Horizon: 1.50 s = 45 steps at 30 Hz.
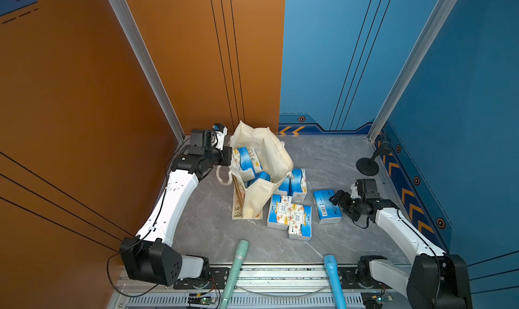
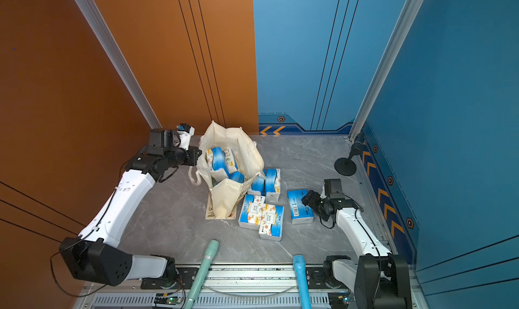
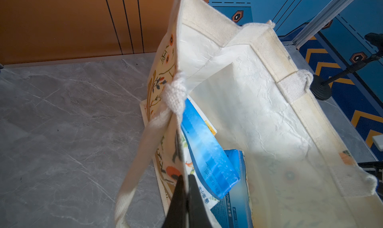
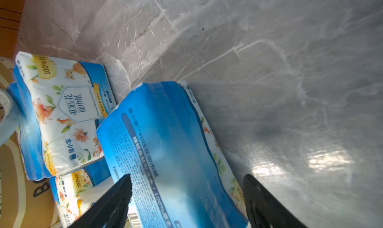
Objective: Put tissues into the canvas bag
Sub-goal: Pick up the pack of facial tissues from the center of the board.
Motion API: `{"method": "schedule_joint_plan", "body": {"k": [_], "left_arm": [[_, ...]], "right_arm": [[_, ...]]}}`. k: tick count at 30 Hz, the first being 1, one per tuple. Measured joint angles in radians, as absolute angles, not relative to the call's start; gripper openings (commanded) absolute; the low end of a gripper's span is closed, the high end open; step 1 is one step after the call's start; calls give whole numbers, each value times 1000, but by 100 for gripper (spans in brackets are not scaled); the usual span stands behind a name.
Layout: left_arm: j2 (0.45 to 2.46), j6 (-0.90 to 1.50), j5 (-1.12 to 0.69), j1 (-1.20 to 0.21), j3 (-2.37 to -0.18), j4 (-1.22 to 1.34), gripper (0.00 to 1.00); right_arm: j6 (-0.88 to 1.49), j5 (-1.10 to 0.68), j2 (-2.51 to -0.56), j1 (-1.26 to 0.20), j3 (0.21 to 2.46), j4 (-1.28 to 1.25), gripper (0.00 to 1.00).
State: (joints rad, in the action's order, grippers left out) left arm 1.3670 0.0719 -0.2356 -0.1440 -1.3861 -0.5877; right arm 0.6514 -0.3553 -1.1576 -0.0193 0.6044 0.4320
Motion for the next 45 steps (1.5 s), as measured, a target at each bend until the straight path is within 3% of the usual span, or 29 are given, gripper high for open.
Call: {"method": "schedule_joint_plan", "body": {"k": [5,10,25,45], "left_arm": [[1367,72,-236,-144,-1386,-587,0],[1367,72,-236,-144,-1386,-588,0],[1367,72,-236,-142,-1386,-588,0],[1367,72,-236,-136,-1385,-588,0]], "right_arm": [[649,-416,-1222,-19,590,397,84],[634,-469,-1265,-22,586,344,65],[595,-327,-1129,-230,698,465,63],[596,-290,-1314,-443,838,461,64]]}}
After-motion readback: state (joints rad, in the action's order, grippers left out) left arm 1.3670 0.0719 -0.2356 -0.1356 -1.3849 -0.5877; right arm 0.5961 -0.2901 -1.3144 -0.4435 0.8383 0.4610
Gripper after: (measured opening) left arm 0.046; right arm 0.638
